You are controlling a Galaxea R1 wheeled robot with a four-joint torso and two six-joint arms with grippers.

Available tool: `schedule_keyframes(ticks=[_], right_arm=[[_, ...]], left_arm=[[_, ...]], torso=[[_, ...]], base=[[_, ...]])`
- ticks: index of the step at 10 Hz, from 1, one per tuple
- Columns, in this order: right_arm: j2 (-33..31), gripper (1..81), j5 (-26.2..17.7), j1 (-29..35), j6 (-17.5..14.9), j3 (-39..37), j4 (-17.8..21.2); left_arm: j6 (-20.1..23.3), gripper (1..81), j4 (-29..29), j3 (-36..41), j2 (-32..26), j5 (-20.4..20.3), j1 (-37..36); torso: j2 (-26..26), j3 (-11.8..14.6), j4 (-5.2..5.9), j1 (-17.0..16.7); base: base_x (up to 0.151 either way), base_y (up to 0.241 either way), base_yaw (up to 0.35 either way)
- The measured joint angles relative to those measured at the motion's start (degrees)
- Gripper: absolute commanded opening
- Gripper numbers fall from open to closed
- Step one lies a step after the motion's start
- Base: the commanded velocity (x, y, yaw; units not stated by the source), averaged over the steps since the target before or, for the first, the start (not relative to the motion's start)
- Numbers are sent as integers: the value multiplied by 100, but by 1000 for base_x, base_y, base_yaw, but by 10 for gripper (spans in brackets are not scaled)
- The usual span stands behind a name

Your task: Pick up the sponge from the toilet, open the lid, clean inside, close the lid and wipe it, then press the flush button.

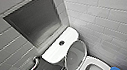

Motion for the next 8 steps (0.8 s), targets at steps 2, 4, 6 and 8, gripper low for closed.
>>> schedule_keyframes(ticks=[2,4,6,8], right_arm=[[-11,10,461,-290,5,55,91],[-16,10,819,-563,17,152,152],[-28,10,1026,-866,20,373,172],[-28,10,1236,-1151,22,494,183]], left_arm=[[0,811,0,0,0,0,0],[0,811,0,0,0,2,0],[0,811,0,0,5,2,0],[0,811,0,0,5,2,0]], torso=[[0,0,0,0],[0,0,0,0],[0,0,0,0],[0,0,0,0]], base=[[0,0,0],[0,0,0],[0,0,0],[0,0,0]])
